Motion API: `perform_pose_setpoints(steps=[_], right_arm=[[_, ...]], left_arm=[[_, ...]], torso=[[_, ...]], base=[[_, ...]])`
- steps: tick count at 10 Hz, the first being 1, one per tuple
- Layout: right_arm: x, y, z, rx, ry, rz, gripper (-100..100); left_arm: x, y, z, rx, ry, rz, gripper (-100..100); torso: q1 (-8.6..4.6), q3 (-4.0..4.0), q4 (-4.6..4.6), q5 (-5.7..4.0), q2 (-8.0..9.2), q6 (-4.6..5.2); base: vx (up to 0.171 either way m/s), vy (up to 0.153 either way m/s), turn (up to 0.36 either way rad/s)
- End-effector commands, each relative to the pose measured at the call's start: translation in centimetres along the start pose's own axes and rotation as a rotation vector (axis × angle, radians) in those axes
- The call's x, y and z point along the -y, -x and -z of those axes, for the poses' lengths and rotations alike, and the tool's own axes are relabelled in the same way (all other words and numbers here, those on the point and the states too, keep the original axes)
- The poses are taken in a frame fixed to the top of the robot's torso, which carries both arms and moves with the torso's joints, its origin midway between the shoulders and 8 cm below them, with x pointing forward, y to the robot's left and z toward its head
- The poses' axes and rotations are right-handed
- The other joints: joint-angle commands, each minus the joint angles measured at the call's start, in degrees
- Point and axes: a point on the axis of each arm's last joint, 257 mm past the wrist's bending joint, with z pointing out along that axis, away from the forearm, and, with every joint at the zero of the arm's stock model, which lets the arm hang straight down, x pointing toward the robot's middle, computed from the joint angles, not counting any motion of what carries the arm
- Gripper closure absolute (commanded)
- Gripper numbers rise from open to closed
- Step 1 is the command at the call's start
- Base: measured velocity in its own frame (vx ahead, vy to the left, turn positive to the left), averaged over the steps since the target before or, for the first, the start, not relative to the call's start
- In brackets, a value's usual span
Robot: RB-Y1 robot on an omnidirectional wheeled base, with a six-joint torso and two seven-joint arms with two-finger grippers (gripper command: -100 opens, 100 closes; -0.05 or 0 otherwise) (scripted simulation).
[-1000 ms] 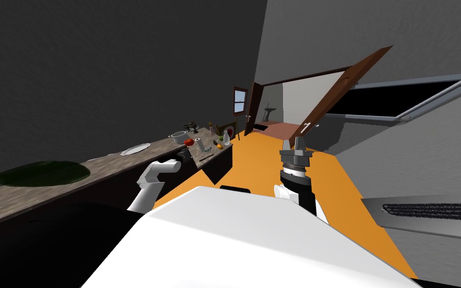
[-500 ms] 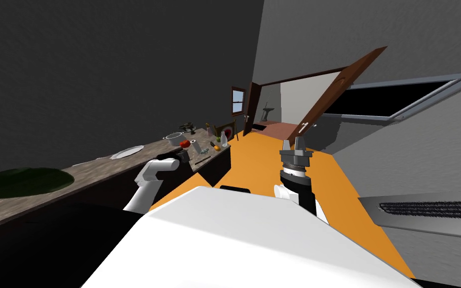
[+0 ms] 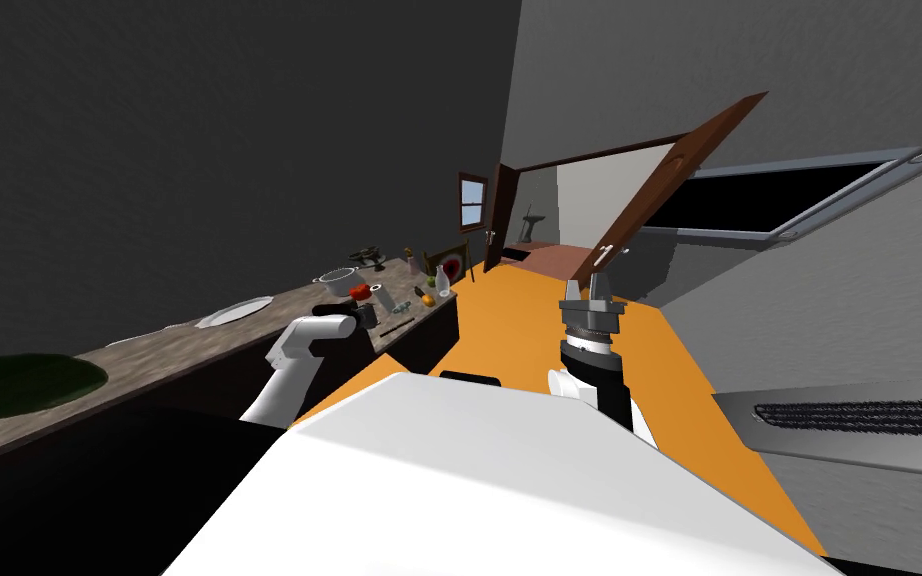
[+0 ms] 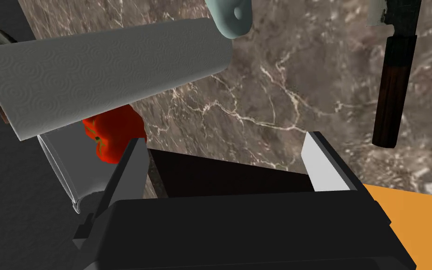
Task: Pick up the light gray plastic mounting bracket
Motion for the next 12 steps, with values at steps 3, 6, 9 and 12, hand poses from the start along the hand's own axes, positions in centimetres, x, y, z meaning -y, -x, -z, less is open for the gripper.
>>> perform_pose_setpoints(steps=[3, 6, 9, 12], right_arm=[[0.0, 0.0, 0.0, 0.000, 0.000, 0.000, 0], [0.0, 0.0, 0.0, 0.000, 0.000, 0.000, 0], [0.0, 0.0, 0.0, 0.000, 0.000, 0.000, 0], [0.0, 0.0, 0.0, 0.000, 0.000, 0.000, 0]], left_arm=[[-1.4, 1.0, 0.1, 0.022, 0.080, 0.023, -100], [-2.5, 2.1, 0.3, 0.039, 0.170, 0.066, -100], [-4.0, 3.0, 0.6, 0.061, 0.250, 0.085, -100], [-5.7, 3.8, 1.2, 0.084, 0.334, 0.104, -100]], torso=[[-0.06, -0.04, -0.01, -0.01, -0.08, 0.00], [0.00, -0.09, -0.03, 0.00, -0.16, 0.00], [-0.01, -0.01, -0.01, 0.00, -0.01, -0.01], [0.06, -0.10, -0.04, 0.01, -0.19, 0.00]], base=[[0.072, -0.036, -0.041], [0.122, -0.030, -0.065], [0.083, -0.033, -0.031], [0.110, -0.016, -0.039]])
